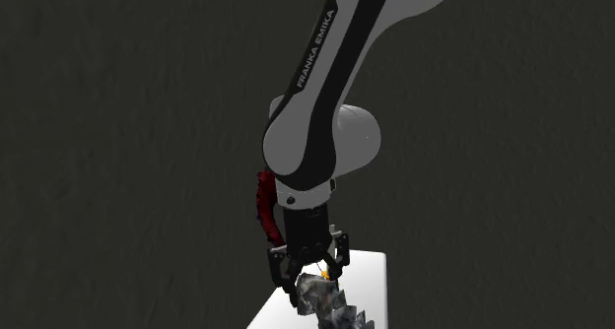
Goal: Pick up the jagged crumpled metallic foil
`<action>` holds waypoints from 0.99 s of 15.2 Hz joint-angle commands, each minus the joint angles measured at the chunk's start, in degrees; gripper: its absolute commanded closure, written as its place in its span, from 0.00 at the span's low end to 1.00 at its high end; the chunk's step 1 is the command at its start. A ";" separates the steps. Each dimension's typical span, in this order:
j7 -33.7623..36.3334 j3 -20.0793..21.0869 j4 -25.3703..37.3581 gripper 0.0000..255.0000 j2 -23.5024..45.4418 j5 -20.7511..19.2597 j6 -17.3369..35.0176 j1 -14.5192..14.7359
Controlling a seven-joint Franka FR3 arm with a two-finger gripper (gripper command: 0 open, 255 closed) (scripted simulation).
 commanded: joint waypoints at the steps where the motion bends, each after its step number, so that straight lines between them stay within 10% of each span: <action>1: 0.01 -0.09 -0.02 1.00 0.07 -0.02 0.02 -0.06; 15: -3.43 1.18 0.50 1.00 -7.13 3.51 -7.45 -0.66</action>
